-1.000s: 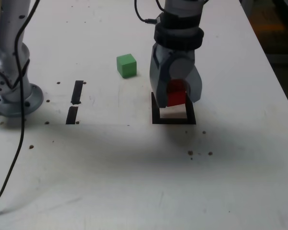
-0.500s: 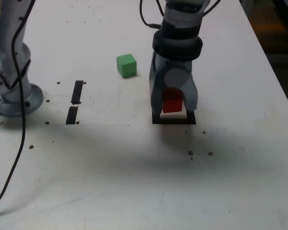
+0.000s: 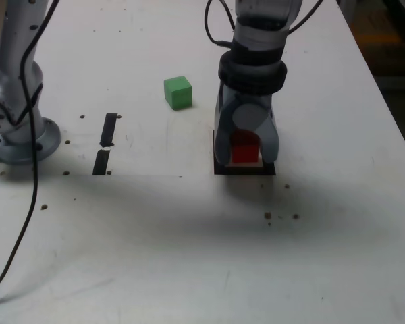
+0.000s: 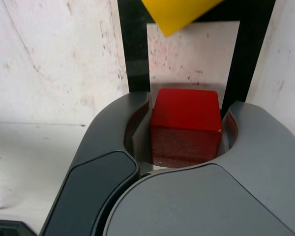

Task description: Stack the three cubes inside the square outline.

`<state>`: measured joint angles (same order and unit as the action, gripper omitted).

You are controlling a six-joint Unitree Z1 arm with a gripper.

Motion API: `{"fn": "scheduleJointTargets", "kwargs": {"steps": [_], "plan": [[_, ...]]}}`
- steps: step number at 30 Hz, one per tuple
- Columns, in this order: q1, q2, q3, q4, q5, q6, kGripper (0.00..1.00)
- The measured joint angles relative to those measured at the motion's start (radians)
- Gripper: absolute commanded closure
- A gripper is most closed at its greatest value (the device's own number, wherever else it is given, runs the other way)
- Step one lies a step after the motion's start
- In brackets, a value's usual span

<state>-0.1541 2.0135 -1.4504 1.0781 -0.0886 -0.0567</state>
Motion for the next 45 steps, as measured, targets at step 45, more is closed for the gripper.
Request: {"fn": "scheduleJointTargets", "kwargs": {"steps": [45], "plan": [[0.021,0.010,0.067,-0.061,0.054,0.023,0.44]]}}
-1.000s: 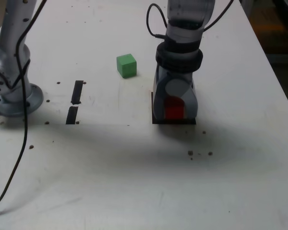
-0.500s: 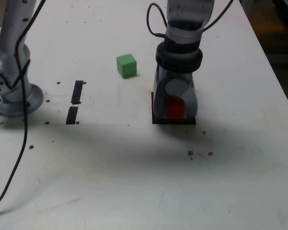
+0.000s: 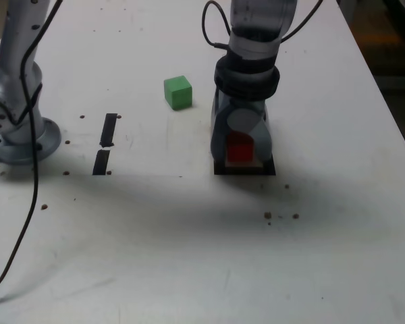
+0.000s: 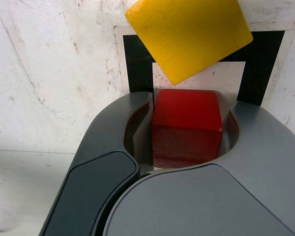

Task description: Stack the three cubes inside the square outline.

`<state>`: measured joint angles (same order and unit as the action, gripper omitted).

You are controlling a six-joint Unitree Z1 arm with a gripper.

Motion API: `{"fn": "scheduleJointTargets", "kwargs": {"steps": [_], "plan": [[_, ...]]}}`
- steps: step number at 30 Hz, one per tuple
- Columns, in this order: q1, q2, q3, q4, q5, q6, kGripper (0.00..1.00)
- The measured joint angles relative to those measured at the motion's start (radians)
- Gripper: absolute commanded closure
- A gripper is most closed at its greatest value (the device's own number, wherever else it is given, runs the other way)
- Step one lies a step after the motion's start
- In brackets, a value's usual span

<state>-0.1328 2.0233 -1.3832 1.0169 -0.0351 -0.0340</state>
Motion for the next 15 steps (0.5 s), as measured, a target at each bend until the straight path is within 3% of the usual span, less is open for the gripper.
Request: {"fn": "scheduleJointTargets", "kwargs": {"steps": [7,15], "plan": [[0.000,0.002,-0.003,0.017,-0.008,0.004,0.21],[-0.001,0.000,-0.004,0.048,-0.009,0.005,0.17]]}}
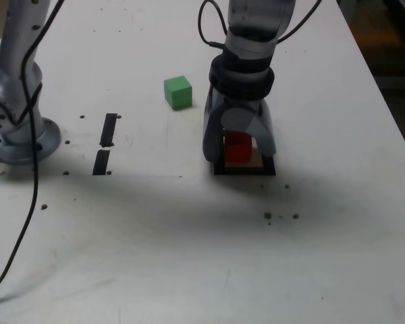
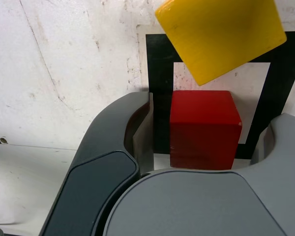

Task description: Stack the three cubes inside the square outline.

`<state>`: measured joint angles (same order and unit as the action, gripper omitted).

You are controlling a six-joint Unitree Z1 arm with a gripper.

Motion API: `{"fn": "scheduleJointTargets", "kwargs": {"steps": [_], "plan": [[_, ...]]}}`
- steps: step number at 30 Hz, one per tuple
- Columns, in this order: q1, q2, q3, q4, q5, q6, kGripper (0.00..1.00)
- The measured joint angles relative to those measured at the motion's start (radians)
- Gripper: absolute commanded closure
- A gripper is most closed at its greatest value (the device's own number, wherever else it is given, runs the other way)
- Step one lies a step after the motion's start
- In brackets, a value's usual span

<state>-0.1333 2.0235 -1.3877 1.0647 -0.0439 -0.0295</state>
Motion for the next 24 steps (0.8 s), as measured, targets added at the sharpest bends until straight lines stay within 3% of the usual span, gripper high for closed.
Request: {"fn": "scheduleJointTargets", "kwargs": {"steps": [4,15,24], "plan": [[-0.009,-0.013,-0.010,0.015,0.003,-0.004,0.14],[-0.012,-0.115,-0.057,0.079,0.071,-0.034,0.02],[0.074,-0.129,-0.058,0.069,0.065,-0.050,0.00]]}}
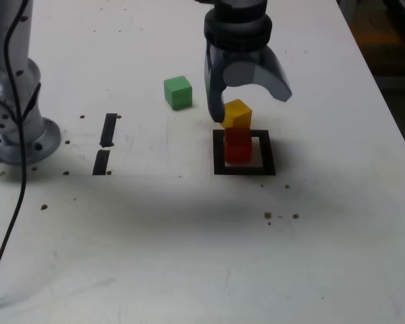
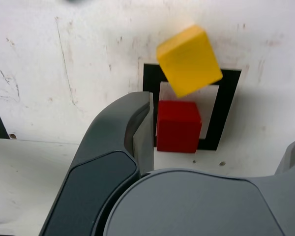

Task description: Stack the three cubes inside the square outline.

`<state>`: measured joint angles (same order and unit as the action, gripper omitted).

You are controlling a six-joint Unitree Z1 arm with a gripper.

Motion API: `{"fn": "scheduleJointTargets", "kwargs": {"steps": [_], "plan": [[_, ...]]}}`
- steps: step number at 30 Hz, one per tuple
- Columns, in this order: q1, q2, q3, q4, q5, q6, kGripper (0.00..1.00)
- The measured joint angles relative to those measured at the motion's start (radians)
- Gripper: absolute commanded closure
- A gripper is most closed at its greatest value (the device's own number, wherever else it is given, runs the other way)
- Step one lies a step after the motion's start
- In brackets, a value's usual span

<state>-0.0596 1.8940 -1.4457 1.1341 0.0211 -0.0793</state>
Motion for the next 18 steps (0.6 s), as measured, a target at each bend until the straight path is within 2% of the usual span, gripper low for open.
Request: {"fn": "scheduleJointTargets", "kwargs": {"steps": [13,18], "plan": [[0.096,0.000,0.051,-0.030,-0.002,-0.018,0.01],[0.118,0.012,0.090,-0.054,-0.034,-0.026,0.01]]}}
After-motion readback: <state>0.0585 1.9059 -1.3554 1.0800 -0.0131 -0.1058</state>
